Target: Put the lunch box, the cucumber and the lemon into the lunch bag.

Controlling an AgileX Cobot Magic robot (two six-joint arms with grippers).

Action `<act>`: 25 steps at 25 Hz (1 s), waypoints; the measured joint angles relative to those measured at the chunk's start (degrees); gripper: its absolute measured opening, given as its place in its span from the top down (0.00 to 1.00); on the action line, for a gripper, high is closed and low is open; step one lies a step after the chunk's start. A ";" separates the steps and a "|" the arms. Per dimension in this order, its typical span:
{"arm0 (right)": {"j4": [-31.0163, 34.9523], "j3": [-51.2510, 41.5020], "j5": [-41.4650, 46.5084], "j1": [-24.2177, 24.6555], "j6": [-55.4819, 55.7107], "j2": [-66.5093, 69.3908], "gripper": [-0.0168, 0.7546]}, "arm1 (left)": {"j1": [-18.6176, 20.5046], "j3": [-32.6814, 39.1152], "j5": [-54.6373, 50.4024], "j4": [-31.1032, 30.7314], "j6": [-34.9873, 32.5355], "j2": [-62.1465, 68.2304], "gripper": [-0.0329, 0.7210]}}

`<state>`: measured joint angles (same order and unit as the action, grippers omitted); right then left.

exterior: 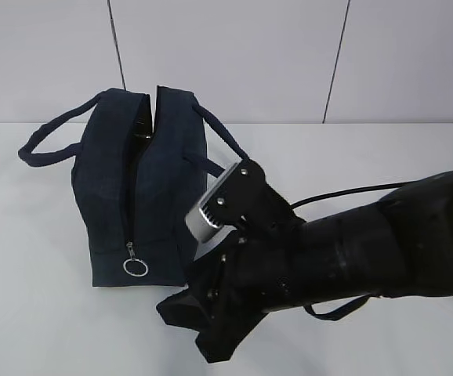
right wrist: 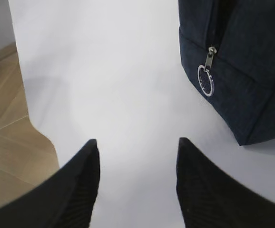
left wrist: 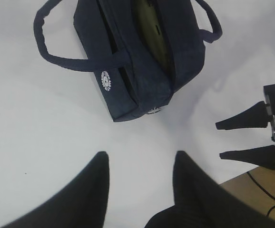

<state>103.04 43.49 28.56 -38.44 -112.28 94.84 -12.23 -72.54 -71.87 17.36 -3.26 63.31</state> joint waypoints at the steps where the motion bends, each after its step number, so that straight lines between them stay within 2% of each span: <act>1: 0.14 0.79 0.12 0.00 -0.23 1.36 0.49 | 0.00 0.00 0.00 -0.26 0.00 0.00 0.53; 17: 0.51 11.81 0.86 0.00 -2.25 16.11 0.49 | 0.00 0.00 0.00 -2.04 0.00 0.00 0.53; 25: 0.75 15.25 -1.95 0.00 -2.25 19.39 0.49 | 0.00 0.00 0.00 -2.14 0.00 0.00 0.53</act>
<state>103.79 58.75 26.61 -38.44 -114.54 114.23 -12.23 -72.54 -71.87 15.22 -3.26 63.31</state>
